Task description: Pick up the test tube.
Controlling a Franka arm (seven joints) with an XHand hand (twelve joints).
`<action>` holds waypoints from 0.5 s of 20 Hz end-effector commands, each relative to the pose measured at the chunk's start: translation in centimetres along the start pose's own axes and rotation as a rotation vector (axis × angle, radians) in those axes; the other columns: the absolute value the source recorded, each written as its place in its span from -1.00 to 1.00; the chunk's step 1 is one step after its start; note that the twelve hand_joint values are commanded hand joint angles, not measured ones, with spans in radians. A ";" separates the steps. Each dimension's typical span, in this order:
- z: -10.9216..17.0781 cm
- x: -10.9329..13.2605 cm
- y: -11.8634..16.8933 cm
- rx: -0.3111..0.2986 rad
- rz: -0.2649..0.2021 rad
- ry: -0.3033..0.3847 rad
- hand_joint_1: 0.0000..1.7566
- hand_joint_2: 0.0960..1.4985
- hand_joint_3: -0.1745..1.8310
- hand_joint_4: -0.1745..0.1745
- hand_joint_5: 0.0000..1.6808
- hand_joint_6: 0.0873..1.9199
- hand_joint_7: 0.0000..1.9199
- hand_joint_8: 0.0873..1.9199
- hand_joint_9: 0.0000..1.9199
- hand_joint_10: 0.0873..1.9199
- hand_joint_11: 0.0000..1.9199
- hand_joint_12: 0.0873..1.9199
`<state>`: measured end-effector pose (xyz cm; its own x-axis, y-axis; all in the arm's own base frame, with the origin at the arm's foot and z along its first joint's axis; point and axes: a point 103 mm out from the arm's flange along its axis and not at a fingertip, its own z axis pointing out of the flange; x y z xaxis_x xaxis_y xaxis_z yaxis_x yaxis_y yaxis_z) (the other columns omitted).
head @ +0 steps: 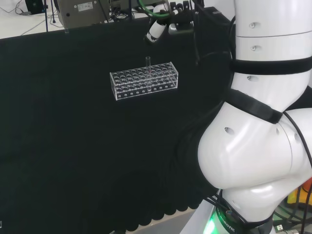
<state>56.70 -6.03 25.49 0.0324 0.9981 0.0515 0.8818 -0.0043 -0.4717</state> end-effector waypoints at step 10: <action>4.7 1.6 2.1 0.137 -0.038 -0.007 -0.15 -0.07 -0.29 -0.63 -0.60 -0.73 -0.49 -0.07 -0.67 -0.10 -0.95 0.61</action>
<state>56.59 -4.81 20.93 0.0075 0.9981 0.0612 0.8194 0.0290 -0.5724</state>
